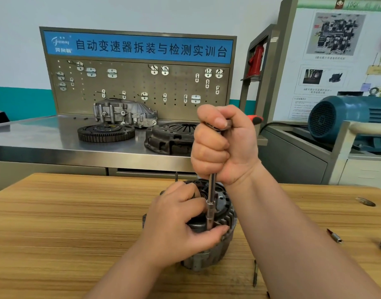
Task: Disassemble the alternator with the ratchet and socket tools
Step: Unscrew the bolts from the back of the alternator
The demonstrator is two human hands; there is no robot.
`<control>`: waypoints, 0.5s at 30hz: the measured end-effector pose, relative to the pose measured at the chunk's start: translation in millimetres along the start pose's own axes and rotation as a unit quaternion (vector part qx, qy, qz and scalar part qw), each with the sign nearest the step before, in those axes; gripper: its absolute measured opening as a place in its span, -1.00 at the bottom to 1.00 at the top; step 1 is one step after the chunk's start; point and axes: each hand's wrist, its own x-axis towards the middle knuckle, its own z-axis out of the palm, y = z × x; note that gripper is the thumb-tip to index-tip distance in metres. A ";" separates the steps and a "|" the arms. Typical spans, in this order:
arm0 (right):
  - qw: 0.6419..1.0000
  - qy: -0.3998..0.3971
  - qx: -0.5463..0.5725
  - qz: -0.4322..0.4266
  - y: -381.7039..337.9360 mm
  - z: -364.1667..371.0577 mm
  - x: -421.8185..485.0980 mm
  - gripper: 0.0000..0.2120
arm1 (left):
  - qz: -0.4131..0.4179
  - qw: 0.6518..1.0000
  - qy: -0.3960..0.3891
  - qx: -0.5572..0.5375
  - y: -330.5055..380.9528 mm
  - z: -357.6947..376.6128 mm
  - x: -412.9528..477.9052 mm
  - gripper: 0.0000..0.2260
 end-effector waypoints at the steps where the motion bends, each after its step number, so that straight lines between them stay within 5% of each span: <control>1: 1.000 0.002 0.004 0.005 -0.5 -1.0 1.3 -0.72 | -0.005 1.000 -0.012 0.000 0.6 -1.0 0.4 -0.64; 8: 0.995 -0.098 -0.002 -0.007 -4.2 -13.8 2.8 -0.69 | -0.053 0.985 -0.094 -0.138 3.1 -13.6 4.7 -0.66; 12: 0.985 0.042 -0.086 -0.140 13.0 -5.7 -7.3 -0.63 | -0.060 0.984 -0.088 -0.144 6.5 -13.8 6.8 -0.77; 15: 0.921 0.157 -0.209 -0.288 31.1 1.9 -16.0 -0.71 | -0.059 0.986 -0.078 -0.134 8.5 -13.0 7.2 -0.85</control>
